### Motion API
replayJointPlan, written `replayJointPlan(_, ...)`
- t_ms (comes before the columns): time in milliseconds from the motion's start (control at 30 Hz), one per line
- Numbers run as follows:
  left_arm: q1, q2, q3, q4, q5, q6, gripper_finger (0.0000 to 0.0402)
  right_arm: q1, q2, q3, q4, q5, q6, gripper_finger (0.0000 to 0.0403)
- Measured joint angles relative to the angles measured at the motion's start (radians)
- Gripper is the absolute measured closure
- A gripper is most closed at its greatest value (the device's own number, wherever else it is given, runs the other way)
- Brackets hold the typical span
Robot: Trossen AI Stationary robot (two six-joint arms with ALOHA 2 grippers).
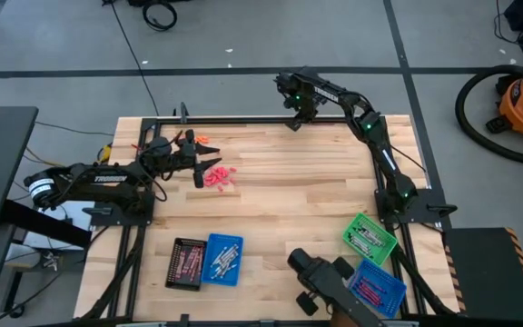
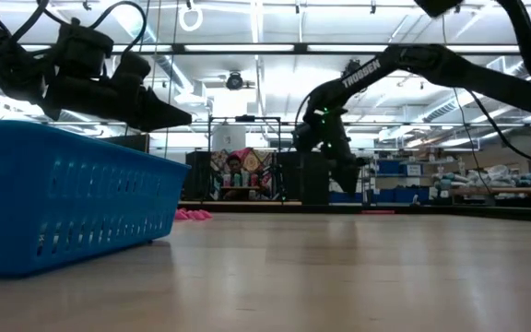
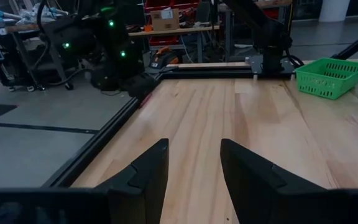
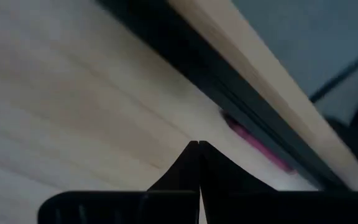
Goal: Sort crayons
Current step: Put the red crayon into the right blue bin
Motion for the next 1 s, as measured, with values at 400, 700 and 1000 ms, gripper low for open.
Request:
replayJointPlan(400,-0.005,0.000,0.000,-0.003,0.003,-0.005,0.0246,-0.043,0.007,-0.026,0.036,0.058,0.200,0.0397)
replayJointPlan(700,-0.005,0.000,0.000,-0.002,0.004,-0.006,0.0246,-0.060,0.013,-0.090,0.057,0.041,0.237,0.0397)
replayJointPlan(1000,-0.005,0.000,0.000,-0.001,0.004,-0.006,0.0246,-0.017,0.000,-0.133,-0.067,-0.127,0.216,0.0397)
